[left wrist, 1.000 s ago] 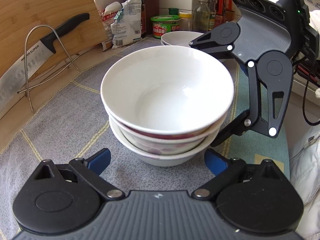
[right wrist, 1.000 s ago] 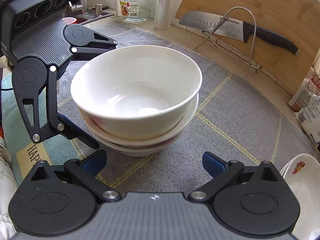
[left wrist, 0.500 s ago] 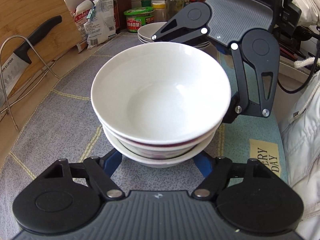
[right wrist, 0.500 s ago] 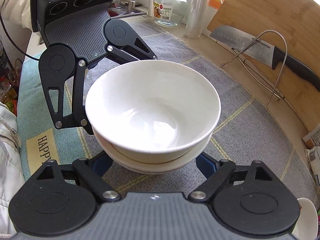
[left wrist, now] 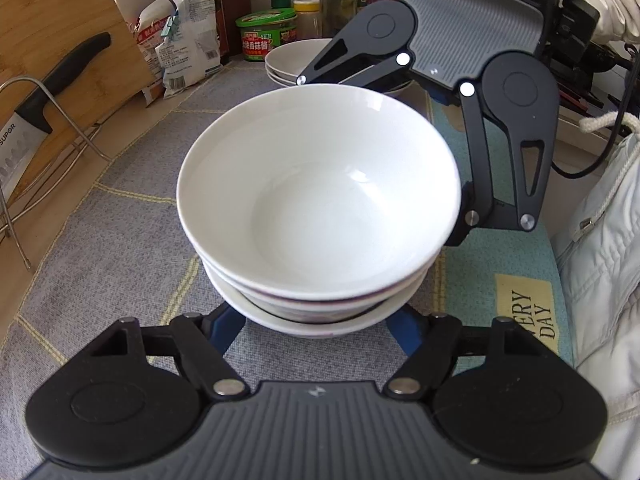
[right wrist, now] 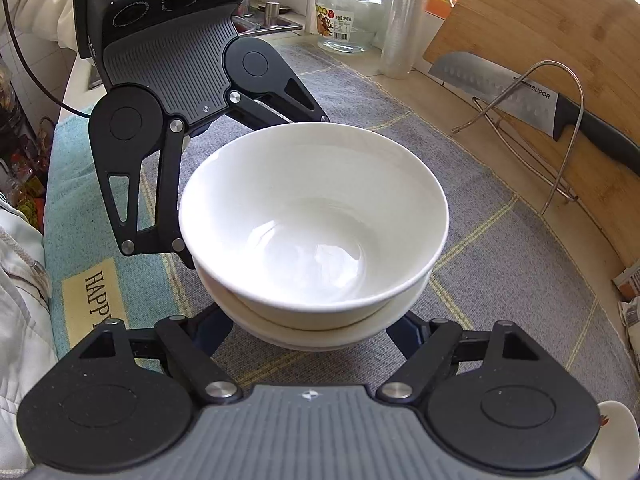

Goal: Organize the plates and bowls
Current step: 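Lift the bowl stack with both grippers and carry it toward the plates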

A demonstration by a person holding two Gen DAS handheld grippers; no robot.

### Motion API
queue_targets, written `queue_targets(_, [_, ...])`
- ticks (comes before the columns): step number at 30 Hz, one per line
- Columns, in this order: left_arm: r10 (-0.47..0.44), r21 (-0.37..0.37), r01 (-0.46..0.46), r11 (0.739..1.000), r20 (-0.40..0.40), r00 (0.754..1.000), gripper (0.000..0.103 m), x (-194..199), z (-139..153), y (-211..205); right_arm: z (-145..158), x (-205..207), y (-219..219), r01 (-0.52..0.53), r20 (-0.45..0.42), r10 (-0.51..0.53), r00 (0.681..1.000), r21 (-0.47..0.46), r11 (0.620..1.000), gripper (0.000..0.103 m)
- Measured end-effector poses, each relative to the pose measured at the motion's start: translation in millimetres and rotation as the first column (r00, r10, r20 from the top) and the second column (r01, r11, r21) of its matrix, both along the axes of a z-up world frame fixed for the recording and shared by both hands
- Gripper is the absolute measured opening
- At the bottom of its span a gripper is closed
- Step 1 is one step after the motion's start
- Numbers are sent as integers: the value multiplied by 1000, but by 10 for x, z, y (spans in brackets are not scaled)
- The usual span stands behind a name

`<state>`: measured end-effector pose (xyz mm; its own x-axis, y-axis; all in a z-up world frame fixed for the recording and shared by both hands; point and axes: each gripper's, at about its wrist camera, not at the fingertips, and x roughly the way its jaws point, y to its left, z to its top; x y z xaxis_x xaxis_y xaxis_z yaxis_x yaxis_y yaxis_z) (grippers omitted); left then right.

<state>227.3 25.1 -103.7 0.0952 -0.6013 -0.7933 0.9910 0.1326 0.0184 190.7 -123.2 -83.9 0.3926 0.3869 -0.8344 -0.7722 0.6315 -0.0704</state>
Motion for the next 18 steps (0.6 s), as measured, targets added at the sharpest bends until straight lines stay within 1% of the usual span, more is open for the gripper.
queue_targets(8, [7,21,-7,1000,-9,1000,76,-20,20,-29,29,-15,-5,-4,-8,4,1000,-3,1000,86])
queue_targets(18, [2,28,-2,1000,3,1000,76,-52,119,-105,205,-131,-165,6,-1,-6,1000,11,1000,86])
